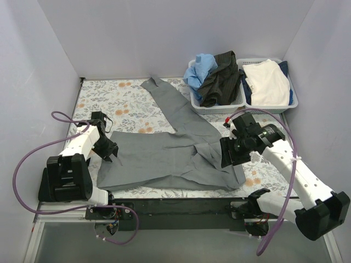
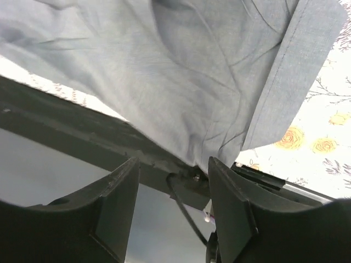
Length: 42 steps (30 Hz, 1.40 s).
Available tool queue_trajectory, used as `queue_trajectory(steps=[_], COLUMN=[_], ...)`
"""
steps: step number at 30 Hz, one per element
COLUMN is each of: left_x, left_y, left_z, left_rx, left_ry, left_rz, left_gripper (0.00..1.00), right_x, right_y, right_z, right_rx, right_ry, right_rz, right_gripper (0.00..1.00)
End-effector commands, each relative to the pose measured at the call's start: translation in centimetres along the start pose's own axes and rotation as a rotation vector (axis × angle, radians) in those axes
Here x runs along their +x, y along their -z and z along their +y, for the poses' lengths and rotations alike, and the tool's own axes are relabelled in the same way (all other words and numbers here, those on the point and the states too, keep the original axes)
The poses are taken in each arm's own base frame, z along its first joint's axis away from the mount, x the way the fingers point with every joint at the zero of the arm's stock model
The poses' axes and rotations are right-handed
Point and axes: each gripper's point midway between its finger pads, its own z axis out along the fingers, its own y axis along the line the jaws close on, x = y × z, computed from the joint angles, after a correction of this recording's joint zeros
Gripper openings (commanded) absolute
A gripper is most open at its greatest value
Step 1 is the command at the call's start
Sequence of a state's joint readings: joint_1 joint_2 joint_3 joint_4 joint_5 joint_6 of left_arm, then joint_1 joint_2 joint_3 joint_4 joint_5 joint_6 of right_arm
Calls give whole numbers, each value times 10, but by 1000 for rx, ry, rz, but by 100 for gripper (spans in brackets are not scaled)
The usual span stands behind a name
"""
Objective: Fold and stack the long sleeve shirts
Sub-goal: Flatten the shirt out
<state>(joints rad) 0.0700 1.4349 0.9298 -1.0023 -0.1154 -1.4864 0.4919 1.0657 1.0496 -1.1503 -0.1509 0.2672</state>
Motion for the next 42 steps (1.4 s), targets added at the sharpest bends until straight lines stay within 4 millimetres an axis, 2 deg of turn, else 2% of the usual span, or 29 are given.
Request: queue_trajectory(steps=[1, 2, 5, 10, 11, 18, 21, 22, 24, 25, 27, 28, 31, 32, 33, 36, 37, 39, 40, 42], left_x=[-14, -15, -14, -17, -17, -35, -38, -38, -41, -42, -46, -45, -54, -55, -64, -74, -86, -95, -107, -111], left_y=[13, 14, 15, 3, -4, -20, -29, -32, -38, -41, -45, -53, -59, -68, -66, -79, -75, -80, -72, -77], left_z=[-3, -4, -20, -45, -46, -70, -76, -77, -80, -81, -87, -88, -96, -97, -105, -114, -125, -135, -149, -156], left_rx=[38, 46, 140, 209, 195, 203, 189, 186, 179, 174, 173, 160, 159, 141, 152, 125, 146, 147, 176, 176], left_ry=[-6, -13, -48, -64, -66, -83, -88, -89, -90, -90, -90, -93, -90, -93, -93, -98, -98, -98, -99, -104], left_rz=[-74, -79, -72, -43, -30, -38, -24, -21, -22, -20, -19, -6, -18, -9, -25, -27, -51, -55, -82, -76], left_gripper=[51, 55, 62, 63, 63, 63, 63, 62, 62, 61, 61, 61, 61, 61, 61, 61, 61, 61, 61, 61], right_x=[-4, -6, -17, -26, -31, -44, -58, -62, -75, -81, -97, -101, -126, -134, -148, -172, -191, -208, -228, -243], right_y=[-43, -49, -62, -86, -91, -122, -134, -137, -142, -144, -148, -150, -156, -157, -161, -170, -166, -170, -162, -159], right_z=[-13, -11, -10, -18, -16, -13, -12, -12, -12, -13, -15, -18, -22, -24, -23, -28, -24, -26, -22, -26], right_rx=[46, 28, 10, 25, 15, 8, 20, 28, 58, 67, 102, 118, 167, 184, 193, 234, 233, 228, 222, 230], right_ry=[-28, -14, 14, 59, 67, 105, 108, 105, 102, 104, 109, 110, 130, 137, 144, 152, 152, 130, 128, 122], right_rz=[73, 78, 66, 87, 73, 79, 57, 51, 31, 18, -4, -5, -35, -45, -59, -74, -114, -130, -176, -200], right_gripper=[61, 62, 66, 73, 73, 73, 63, 51, 34, 16, 4, 1, 1, 1, 1, 1, 1, 1, 1, 1])
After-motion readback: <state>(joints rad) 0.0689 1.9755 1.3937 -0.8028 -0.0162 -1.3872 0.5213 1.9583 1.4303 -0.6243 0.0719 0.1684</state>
